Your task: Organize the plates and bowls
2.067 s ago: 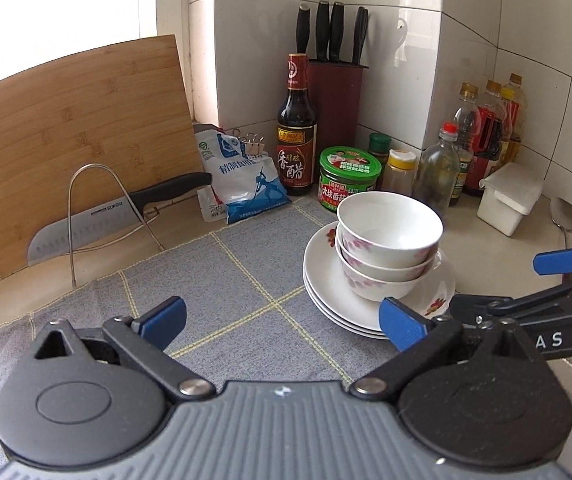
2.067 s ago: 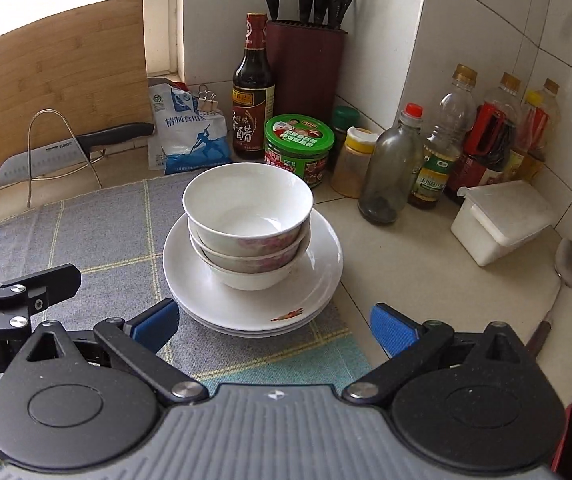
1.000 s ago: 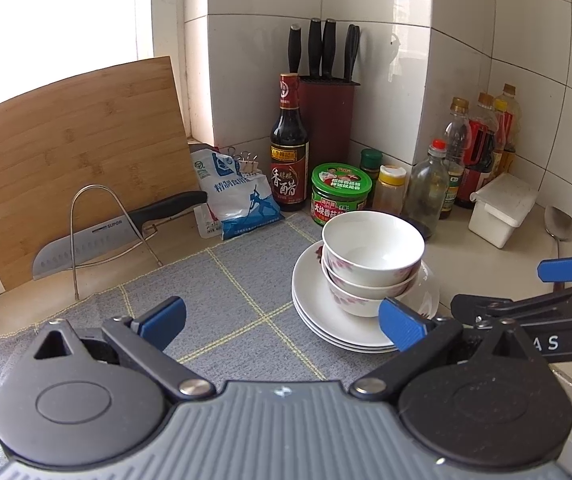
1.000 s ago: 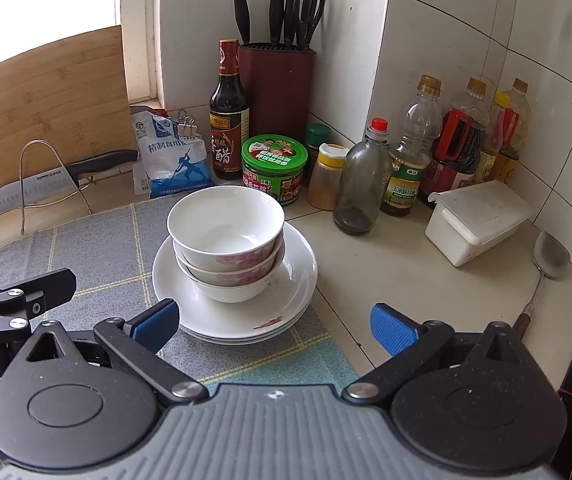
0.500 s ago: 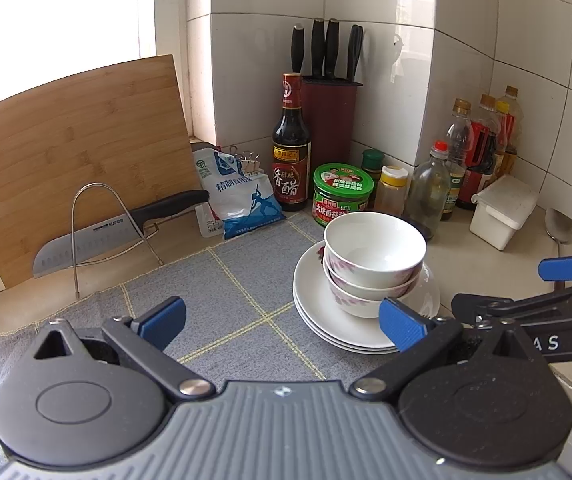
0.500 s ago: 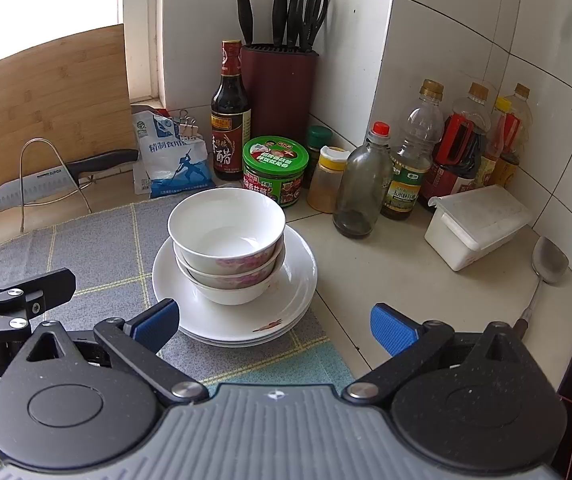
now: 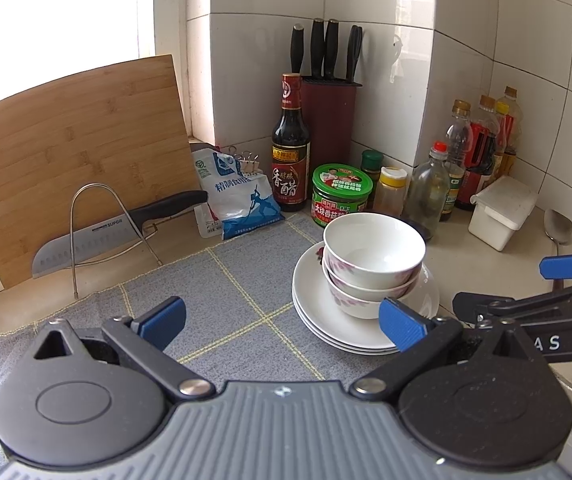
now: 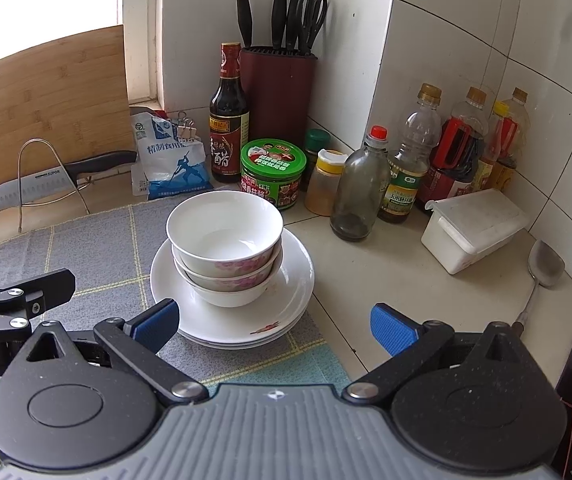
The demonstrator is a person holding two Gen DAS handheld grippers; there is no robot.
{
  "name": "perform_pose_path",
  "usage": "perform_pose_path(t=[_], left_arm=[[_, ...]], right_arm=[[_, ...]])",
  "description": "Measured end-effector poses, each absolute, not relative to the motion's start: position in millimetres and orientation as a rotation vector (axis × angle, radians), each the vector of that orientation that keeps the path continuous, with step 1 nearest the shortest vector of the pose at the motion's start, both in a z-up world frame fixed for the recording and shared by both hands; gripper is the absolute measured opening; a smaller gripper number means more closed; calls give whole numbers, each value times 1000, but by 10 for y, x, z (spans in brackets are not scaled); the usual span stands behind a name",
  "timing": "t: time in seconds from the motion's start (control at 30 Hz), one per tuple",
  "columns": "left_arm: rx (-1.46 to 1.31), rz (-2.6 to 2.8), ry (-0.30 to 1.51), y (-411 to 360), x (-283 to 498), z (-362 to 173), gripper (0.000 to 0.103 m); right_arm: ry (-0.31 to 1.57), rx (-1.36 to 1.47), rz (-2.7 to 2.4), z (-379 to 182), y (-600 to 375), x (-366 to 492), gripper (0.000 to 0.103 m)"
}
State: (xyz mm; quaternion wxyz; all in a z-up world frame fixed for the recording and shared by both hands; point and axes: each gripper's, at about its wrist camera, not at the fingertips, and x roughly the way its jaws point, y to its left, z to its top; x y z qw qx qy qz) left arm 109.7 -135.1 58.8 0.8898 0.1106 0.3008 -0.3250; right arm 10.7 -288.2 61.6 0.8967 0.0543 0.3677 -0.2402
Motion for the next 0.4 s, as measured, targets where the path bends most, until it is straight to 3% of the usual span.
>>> perform_pose_path(t=[0.4], left_arm=[[225, -675, 623, -1342, 1099, 590, 102]], right_arm=[[756, 110, -499, 625, -2881, 94, 103]])
